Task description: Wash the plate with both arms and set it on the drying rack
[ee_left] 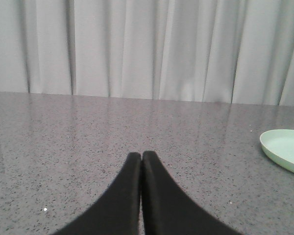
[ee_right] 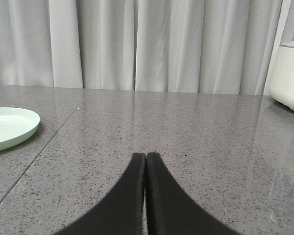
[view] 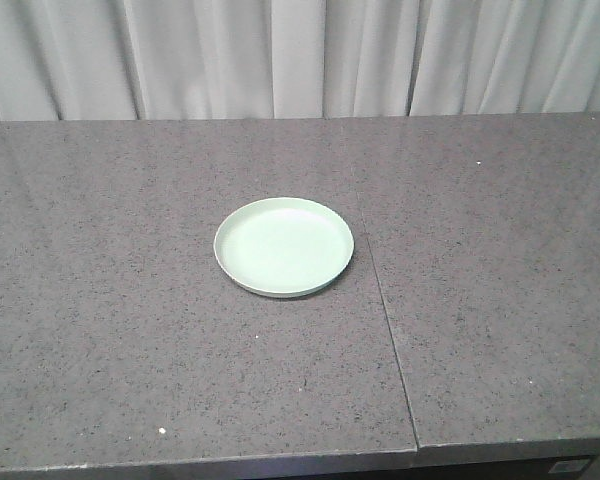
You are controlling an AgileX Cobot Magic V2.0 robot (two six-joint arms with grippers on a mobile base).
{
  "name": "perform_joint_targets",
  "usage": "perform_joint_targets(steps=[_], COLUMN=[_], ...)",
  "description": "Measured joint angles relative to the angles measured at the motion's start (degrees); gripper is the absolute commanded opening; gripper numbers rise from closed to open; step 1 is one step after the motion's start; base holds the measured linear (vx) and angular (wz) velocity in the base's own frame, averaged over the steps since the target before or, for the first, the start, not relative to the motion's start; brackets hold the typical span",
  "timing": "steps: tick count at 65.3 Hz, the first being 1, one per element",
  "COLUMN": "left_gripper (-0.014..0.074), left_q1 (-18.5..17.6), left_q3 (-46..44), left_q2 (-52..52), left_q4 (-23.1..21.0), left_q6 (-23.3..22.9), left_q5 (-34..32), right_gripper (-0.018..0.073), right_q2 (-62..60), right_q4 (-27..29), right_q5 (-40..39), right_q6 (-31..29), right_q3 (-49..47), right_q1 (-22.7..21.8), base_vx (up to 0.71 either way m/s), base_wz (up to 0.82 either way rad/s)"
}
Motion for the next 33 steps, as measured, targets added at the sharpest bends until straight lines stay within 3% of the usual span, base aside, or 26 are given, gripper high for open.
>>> perform_joint_targets(steps=[33], left_gripper=[-0.0006], left_q1=[0.00], left_q3=[0.00], left_q2=[0.00], left_q4=[0.00], left_q6=[0.00], left_q5=[0.00], right_gripper=[-0.0006], right_q2=[0.06], right_q4=[0.21], right_q5=[0.57], right_q6=[0.30], right_q3=[-1.42], right_q1=[0.00], base_vx=[0.00], base_wz=[0.00])
